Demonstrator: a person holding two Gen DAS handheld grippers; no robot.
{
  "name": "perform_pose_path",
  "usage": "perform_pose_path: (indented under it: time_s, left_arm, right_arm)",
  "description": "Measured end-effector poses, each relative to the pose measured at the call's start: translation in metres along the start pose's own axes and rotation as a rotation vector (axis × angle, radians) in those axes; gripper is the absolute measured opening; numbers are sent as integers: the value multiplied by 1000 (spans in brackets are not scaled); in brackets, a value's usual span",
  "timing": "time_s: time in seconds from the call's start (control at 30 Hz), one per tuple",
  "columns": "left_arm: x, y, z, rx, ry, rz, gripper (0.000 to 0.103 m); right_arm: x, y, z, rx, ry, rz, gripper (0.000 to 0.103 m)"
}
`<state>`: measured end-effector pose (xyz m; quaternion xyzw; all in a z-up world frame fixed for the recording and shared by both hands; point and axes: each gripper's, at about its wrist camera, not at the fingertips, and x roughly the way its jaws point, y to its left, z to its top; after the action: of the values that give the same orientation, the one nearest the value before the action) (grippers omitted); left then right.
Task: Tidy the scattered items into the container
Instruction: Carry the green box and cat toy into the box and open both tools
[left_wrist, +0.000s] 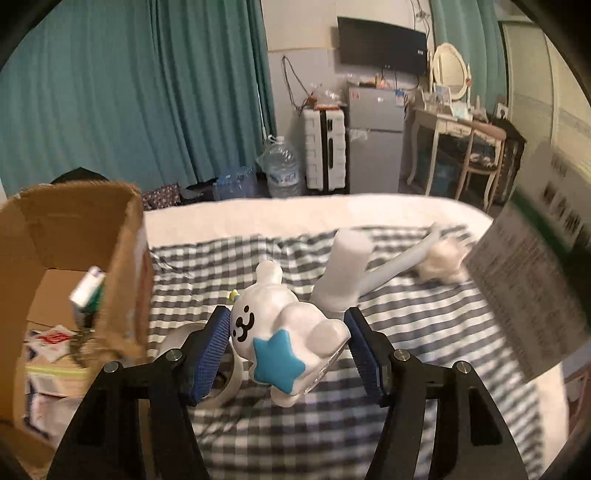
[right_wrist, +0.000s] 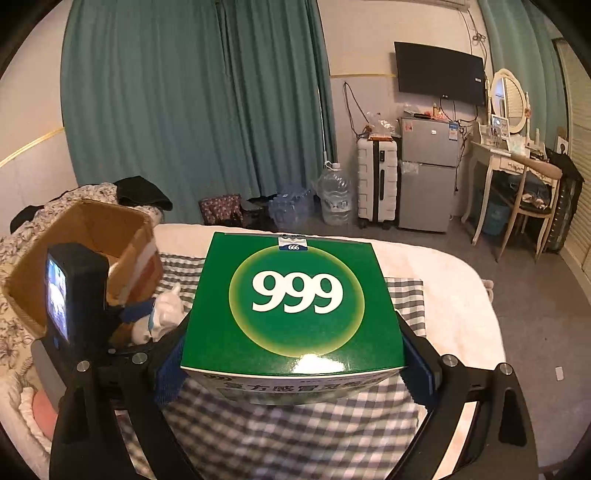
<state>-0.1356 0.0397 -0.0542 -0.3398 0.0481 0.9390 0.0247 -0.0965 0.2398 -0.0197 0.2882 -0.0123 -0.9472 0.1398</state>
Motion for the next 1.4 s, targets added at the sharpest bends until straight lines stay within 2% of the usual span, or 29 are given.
perform_pose_path:
  time_s: [0.17,0.37,0.5,0.6,0.7,0.8,0.93,1.0,1.03,1.07,1.13,1.4]
  left_arm:
    - [-56,26,8,-36,-70,18,65]
    - [-106,81,23,-118,-87,25,65]
    - [-125,114,34,-141,-104,57,65]
    - [-129,143,26,-172,-105,78,65]
    - [-123,170,13,-217,-69,93,65]
    - [-108,196,6,-280,-23,50,65]
    - [-97,214,5,-304,-25,29,67]
    - [-94,220,5,-305,-33,60,82]
    - [-93,222,4,-305,-33,101,98]
    - [-93,223,4,-305,-38,144,101]
    - [-95,229,4,-309,-64,177,101]
    - [-98,253,2,-386,-89,187,101]
  right_arm:
    - [-37,23,8,-1,3,-6,95]
    - [-71,65,28,-44,-20,15,95]
    - [-85,102,36,-110,-28,18,95]
    - [-85,128,40,-142,-34,28,95]
    - [-76,154,43,-161,-33,42,95]
    - [-61,178,45,-168,-14,67,95]
    - [-39,206,48,-190,4,93,95]
    - [-24,217,51,-195,14,103,95]
    - [-16,223,52,-194,20,113,95]
    - [-10,227,53,-194,24,120,95]
    - [4,235,55,-197,30,130,95]
    - [49,251,59,-122,64,189,96]
